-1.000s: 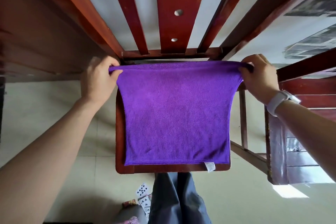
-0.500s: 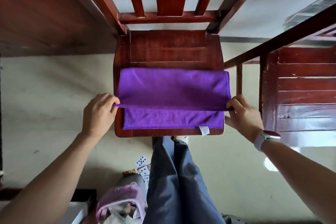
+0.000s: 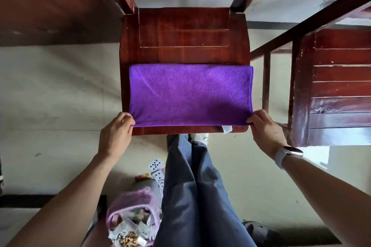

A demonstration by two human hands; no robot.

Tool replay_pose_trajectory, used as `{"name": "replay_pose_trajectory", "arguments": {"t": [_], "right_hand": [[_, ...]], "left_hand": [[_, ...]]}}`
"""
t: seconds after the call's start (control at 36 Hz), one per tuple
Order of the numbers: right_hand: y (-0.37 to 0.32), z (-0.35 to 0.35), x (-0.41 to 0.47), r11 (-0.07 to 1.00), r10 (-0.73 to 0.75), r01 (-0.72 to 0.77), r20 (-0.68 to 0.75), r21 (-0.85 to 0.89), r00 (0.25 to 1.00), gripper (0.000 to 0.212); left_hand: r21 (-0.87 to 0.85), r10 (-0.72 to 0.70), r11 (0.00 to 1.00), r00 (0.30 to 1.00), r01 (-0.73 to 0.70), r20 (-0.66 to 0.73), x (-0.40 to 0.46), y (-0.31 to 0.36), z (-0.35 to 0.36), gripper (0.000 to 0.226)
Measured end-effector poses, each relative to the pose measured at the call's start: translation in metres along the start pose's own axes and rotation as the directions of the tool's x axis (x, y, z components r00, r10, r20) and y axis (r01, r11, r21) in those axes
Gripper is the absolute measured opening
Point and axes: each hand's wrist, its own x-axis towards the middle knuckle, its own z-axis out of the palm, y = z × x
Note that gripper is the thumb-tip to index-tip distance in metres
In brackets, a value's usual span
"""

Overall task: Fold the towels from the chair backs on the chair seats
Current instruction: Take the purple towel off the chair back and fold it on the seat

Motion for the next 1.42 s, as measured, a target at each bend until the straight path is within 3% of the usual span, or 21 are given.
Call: {"name": "replay_pose_trajectory", "arguments": {"t": [0.19,0.25,0.39,0.53,0.64,0.86,0.97,1.08,1.17,1.22,1.31,1.42], "right_hand": [[0.002,0.01,-0.001,0.998,0.016,-0.008,0.136,-0.057,0.991,0.036],[0.0,0.01,-0.004,0.993,0.021,-0.009,0.105,-0.114,0.994,0.038],[-0.021,0.006,0.0,0.983,-0.087,0.068,-0.101,-0.171,0.991,0.026],[-0.068,0.018,0.04,0.967,-0.214,0.208,-0.032,-0.145,0.976,0.046],[-0.101,0.037,0.083,0.935,-0.342,0.329,-0.089,-0.135,0.936,0.047],[-0.087,0.065,0.132,0.897,-0.36,0.309,-0.118,-0.317,0.925,0.051],[-0.052,0.056,0.134,0.938,-0.218,0.159,-0.165,-0.308,0.962,0.052],[-0.011,0.035,0.135,0.978,0.041,-0.077,-0.183,-0.195,0.982,0.055],[0.017,0.021,0.132,0.966,0.256,-0.257,-0.175,0.018,0.951,0.054],[0.028,0.013,0.127,0.926,0.341,-0.301,-0.164,0.227,0.926,0.049],[0.026,0.005,0.114,0.842,0.432,-0.343,-0.14,0.416,0.891,0.038],[0.016,0.01,0.098,0.755,0.446,-0.354,-0.035,0.552,0.895,0.031]], "left_hand": [[0.034,-0.038,0.999,0.997,0.036,0.068,-0.003,0.0,0.006,0.014],[0.048,-0.04,0.998,0.998,0.038,0.052,-0.004,-0.001,0.006,0.006],[0.082,-0.048,0.995,0.999,0.047,0.003,0.004,0.021,0.001,0.032],[0.032,0.04,0.999,0.999,-0.041,0.022,0.047,0.068,0.009,0.044],[0.041,0.084,0.995,0.996,-0.086,0.043,0.091,0.089,0.027,0.05],[0.184,0.083,0.98,0.996,-0.079,-0.019,0.131,0.066,0.062,0.054],[0.179,0.013,0.984,0.998,-0.003,-0.058,0.126,0.045,0.06,0.055],[0.155,-0.104,0.982,0.994,0.108,-0.031,0.121,0.029,0.052,0.06],[0.104,-0.215,0.971,0.976,0.216,-0.015,0.119,0.018,0.045,0.066],[0.085,-0.267,0.96,0.964,0.267,-0.014,0.116,0.014,0.04,0.069],[0.106,-0.215,0.971,0.976,0.216,-0.023,0.107,0.02,0.036,0.068],[0.113,-0.083,0.99,0.997,0.083,0.002,0.092,0.051,0.039,0.065]]}}
